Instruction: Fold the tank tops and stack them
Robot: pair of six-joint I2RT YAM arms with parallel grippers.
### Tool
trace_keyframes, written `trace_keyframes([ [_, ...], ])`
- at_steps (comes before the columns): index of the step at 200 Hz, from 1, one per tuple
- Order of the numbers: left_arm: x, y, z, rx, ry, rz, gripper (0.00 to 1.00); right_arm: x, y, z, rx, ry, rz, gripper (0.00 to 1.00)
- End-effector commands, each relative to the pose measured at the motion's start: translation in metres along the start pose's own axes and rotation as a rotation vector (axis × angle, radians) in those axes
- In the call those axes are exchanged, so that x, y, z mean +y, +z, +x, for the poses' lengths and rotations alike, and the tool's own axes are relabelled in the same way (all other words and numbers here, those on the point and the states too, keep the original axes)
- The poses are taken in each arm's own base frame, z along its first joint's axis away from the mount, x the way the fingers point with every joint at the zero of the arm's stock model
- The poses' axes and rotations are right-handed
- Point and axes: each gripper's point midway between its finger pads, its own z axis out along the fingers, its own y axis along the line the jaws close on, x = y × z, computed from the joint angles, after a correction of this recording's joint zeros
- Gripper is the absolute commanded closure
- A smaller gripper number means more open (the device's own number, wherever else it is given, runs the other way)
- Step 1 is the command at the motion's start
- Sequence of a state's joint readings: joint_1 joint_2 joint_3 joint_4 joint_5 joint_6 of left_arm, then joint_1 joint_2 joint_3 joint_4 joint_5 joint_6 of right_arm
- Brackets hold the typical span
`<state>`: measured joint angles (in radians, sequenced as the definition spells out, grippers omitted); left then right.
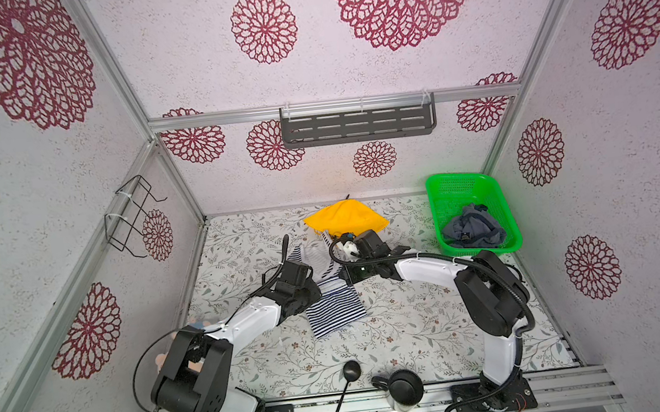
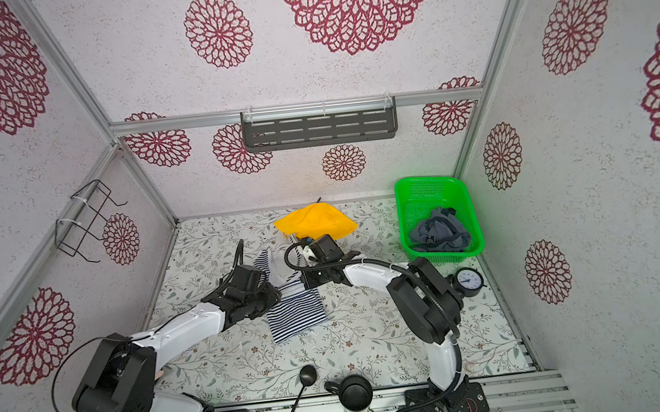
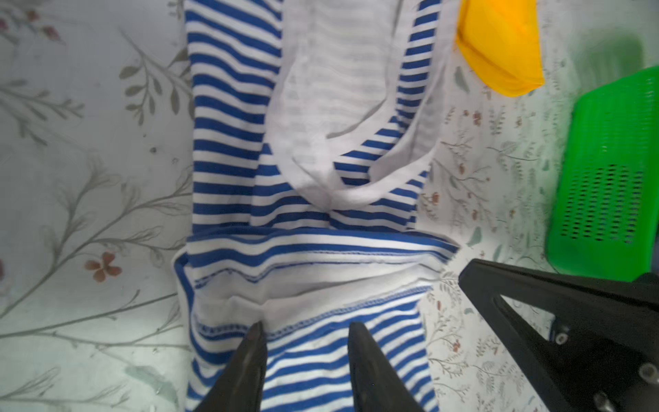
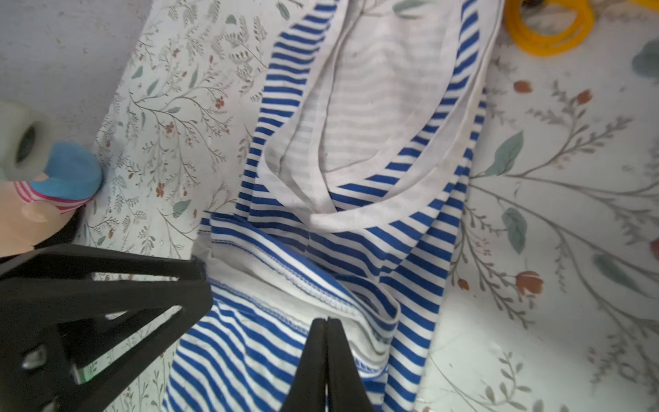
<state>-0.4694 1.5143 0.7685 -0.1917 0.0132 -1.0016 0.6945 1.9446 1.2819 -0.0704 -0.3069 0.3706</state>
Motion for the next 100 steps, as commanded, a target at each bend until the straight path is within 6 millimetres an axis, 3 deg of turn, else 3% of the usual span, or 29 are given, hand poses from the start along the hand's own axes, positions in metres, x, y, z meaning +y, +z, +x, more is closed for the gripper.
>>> trace_keyframes([
  [1, 0.000, 0.009, -0.016, -0.052, -0.035, 0.012, 0.58, -0.008, 0.009, -0.006, -0.035, 0.042, -0.001, 0.97],
  [25, 0.014, 0.027, -0.016, -0.042, -0.053, -0.020, 0.58, -0.025, 0.023, -0.003, -0.034, 0.074, 0.037, 0.99],
  [51, 0.009, 0.029, -0.022, -0.060, -0.059, -0.005, 0.58, -0.040, 0.030, -0.008, -0.038, 0.076, 0.087, 0.99],
  [79, 0.005, 0.019, -0.032, -0.086, -0.037, -0.018, 0.56, -0.042, 0.016, -0.026, -0.068, 0.049, 0.114, 0.97],
  [100, 0.000, 0.003, -0.036, -0.100, -0.024, -0.002, 0.53, -0.035, -0.008, -0.032, -0.074, 0.013, 0.110, 0.86],
])
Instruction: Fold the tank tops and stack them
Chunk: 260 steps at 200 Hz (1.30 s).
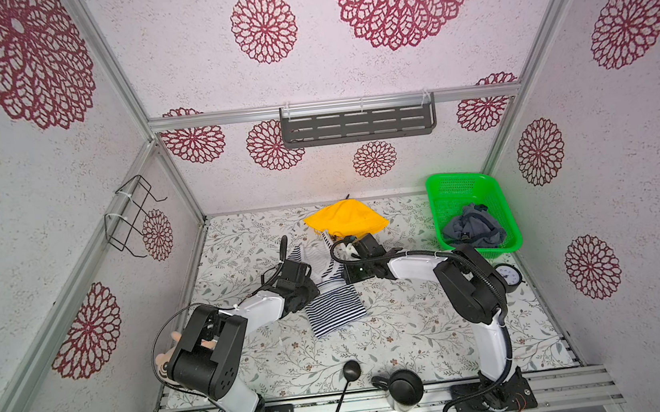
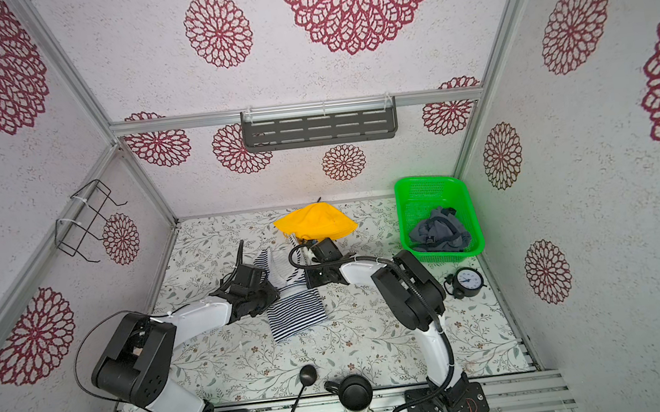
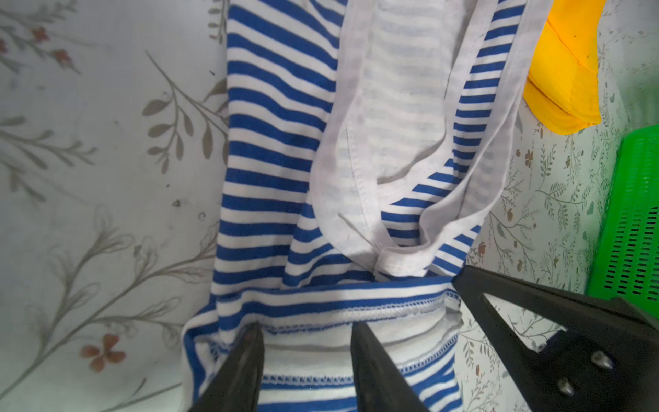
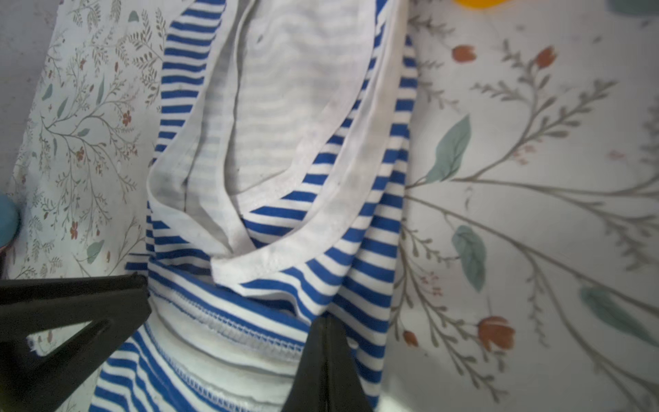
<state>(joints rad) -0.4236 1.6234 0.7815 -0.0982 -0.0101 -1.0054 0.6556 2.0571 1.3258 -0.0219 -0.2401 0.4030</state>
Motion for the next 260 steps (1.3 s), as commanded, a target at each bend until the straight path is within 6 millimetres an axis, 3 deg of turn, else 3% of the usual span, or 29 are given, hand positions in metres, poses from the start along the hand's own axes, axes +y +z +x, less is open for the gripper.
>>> trace_keyframes([
  [1, -0.014, -0.024, -0.019, -0.062, 0.017, 0.034, 0.53, 0.006, -0.036, -0.025, -0.052, -0.052, 0.017, 0.85],
  [31, -0.009, -0.040, -0.020, -0.077, 0.029, 0.034, 0.46, 0.014, -0.050, -0.014, -0.009, -0.080, -0.033, 0.73],
  [129, 0.015, -0.008, 0.007, 0.017, 0.012, -0.041, 0.37, 0.018, -0.009, 0.009, 0.071, -0.080, -0.075, 0.69],
  [162, 0.013, 0.000, 0.012, 0.035, 0.012, -0.035, 0.55, 0.019, -0.005, 0.011, 0.077, -0.076, -0.075, 0.79],
  [204, 0.006, -0.014, 0.004, 0.017, 0.021, -0.027, 1.00, 0.027, -0.024, -0.002, 0.036, -0.090, -0.069, 0.99],
  [260, -0.004, -0.051, -0.019, -0.074, 0.041, -0.015, 1.00, 0.047, -0.052, -0.032, -0.044, -0.115, -0.100, 1.00],
])
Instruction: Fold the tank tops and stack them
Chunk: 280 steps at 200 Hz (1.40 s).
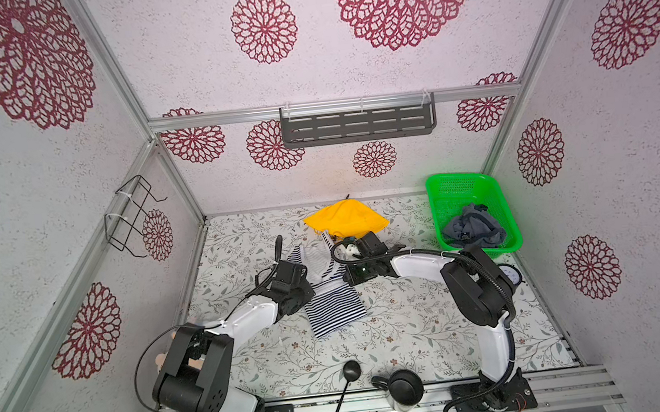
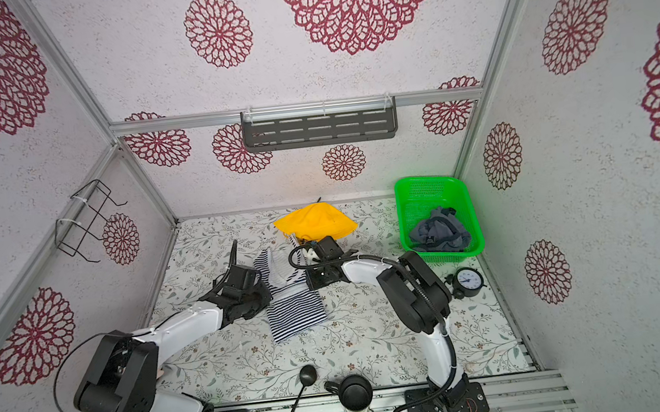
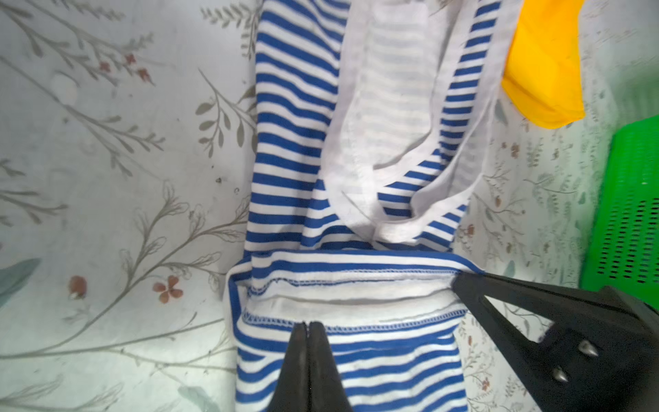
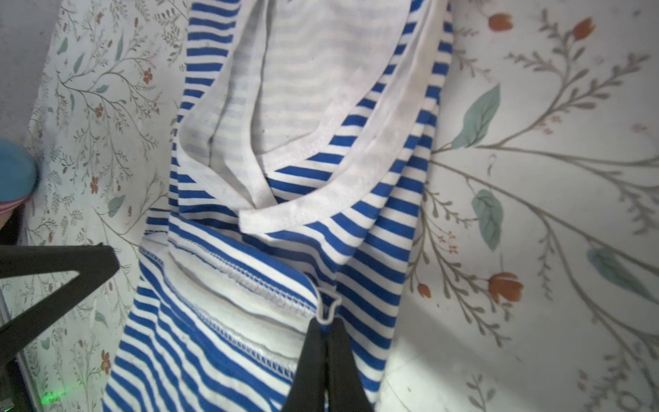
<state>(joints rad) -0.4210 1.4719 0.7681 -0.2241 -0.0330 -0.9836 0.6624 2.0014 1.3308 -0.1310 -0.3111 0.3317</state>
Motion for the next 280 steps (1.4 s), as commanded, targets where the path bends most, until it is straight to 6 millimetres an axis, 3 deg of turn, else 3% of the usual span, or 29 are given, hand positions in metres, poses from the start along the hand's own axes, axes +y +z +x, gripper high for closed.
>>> trace_keyframes([
  [1, -0.005, -0.015, -0.014, -0.047, 0.023, -0.010, 1.00, 0.029, -0.034, -0.043, -0.117, -0.057, -0.042, 1.00],
  [6, -0.003, -0.015, -0.015, -0.050, 0.023, -0.016, 1.00, 0.030, -0.035, -0.045, -0.121, -0.059, -0.045, 1.00],
  [22, 0.002, -0.013, -0.015, -0.050, 0.020, -0.024, 0.63, 0.033, -0.038, -0.051, -0.137, -0.065, -0.049, 1.00],
  [32, 0.005, -0.009, -0.014, -0.047, 0.014, -0.022, 0.50, 0.033, -0.038, -0.054, -0.144, -0.065, -0.048, 1.00],
  [97, 0.023, 0.029, -0.005, -0.008, -0.004, -0.066, 0.46, 0.033, -0.033, -0.051, -0.123, -0.058, -0.055, 1.00],
  [119, 0.025, 0.037, -0.006, 0.001, -0.003, -0.075, 0.53, 0.032, -0.034, -0.049, -0.120, -0.058, -0.054, 1.00],
  [160, 0.025, 0.035, -0.007, 0.004, -0.009, -0.077, 0.88, 0.031, -0.032, -0.047, -0.113, -0.056, -0.053, 1.00],
  [197, 0.023, 0.018, -0.009, -0.001, 0.012, -0.081, 0.87, 0.031, -0.034, -0.047, -0.114, -0.057, -0.051, 1.00],
  [210, 0.022, 0.010, -0.011, -0.010, 0.021, -0.081, 0.94, 0.031, -0.035, -0.047, -0.117, -0.057, -0.047, 1.00],
  [238, 0.017, -0.003, -0.020, -0.031, 0.050, -0.081, 0.92, 0.034, -0.040, -0.053, -0.133, -0.062, -0.048, 1.00],
  [255, 0.015, -0.003, -0.026, -0.047, 0.057, -0.083, 1.00, 0.032, -0.038, -0.056, -0.141, -0.060, -0.041, 1.00],
  [280, 0.012, 0.005, -0.035, -0.055, 0.057, -0.079, 1.00, 0.026, -0.034, -0.066, -0.170, -0.037, -0.029, 1.00],
])
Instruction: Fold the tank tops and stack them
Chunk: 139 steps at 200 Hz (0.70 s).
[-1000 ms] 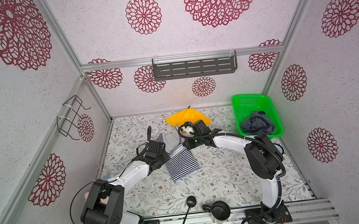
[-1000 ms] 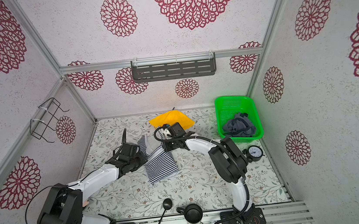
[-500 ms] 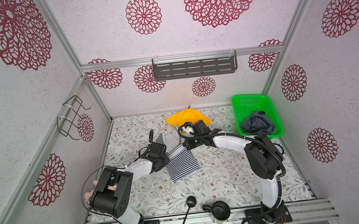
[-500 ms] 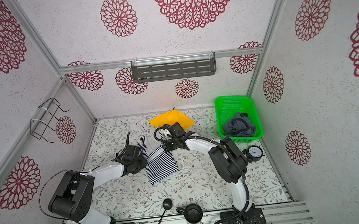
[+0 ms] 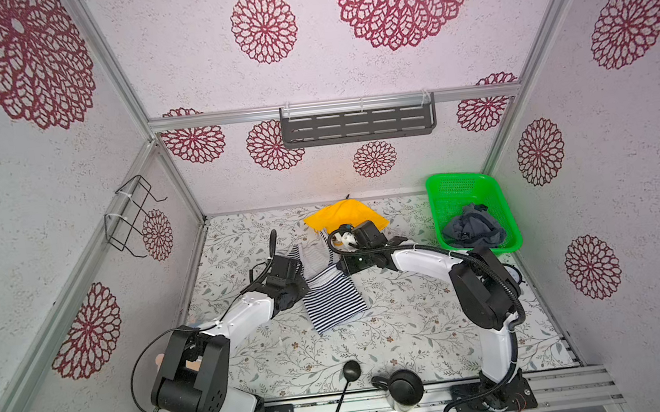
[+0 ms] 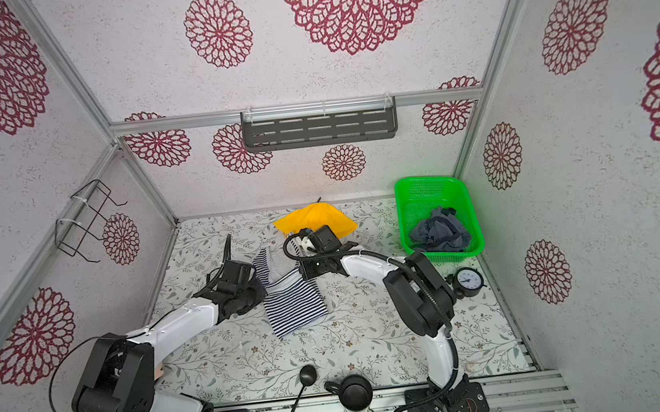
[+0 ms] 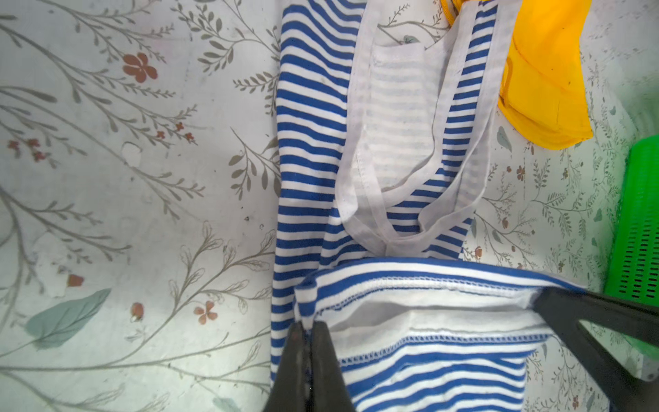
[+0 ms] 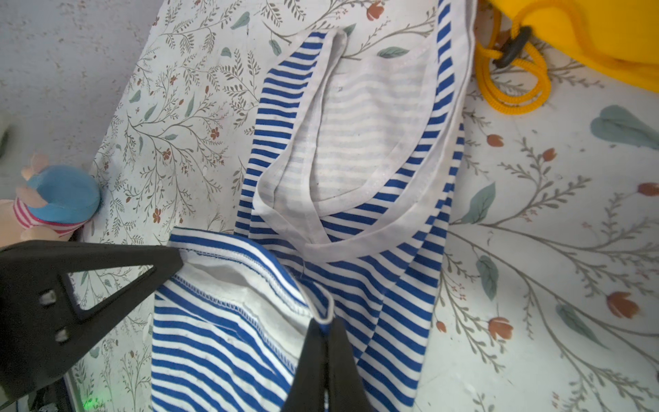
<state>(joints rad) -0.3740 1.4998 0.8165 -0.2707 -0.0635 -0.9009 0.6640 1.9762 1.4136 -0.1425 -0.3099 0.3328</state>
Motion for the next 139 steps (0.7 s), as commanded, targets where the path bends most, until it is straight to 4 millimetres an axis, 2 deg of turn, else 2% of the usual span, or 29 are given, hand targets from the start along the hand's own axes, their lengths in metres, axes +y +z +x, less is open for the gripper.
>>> trace_keyframes([
  [1, 0.002, 0.004, -0.015, -0.029, 0.011, -0.020, 1.00, 0.005, -0.012, -0.029, -0.085, -0.008, 0.001, 1.00],
  [30, 0.005, 0.018, -0.022, -0.023, 0.001, -0.026, 1.00, -0.007, 0.003, -0.034, -0.089, 0.022, 0.012, 1.00],
  [60, 0.011, 0.038, -0.012, 0.025, -0.007, -0.033, 1.00, -0.020, 0.019, -0.029, -0.064, 0.053, 0.020, 1.00],
  [83, 0.015, 0.043, -0.012, 0.017, -0.016, -0.034, 0.99, -0.027, 0.029, -0.022, -0.040, 0.075, 0.022, 1.00],
  [107, 0.012, 0.041, -0.016, 0.010, -0.015, -0.017, 0.96, -0.028, 0.029, -0.017, -0.034, 0.080, 0.024, 1.00],
  [125, 0.010, 0.036, -0.017, 0.006, -0.020, -0.010, 0.95, -0.028, 0.021, -0.018, -0.044, 0.077, 0.033, 1.00],
  [134, 0.010, 0.033, -0.018, 0.004, -0.019, -0.010, 0.90, -0.029, 0.017, -0.018, -0.053, 0.074, 0.043, 1.00],
  [139, 0.012, 0.033, -0.017, 0.005, -0.015, -0.017, 0.82, -0.030, 0.015, -0.018, -0.053, 0.075, 0.050, 1.00],
])
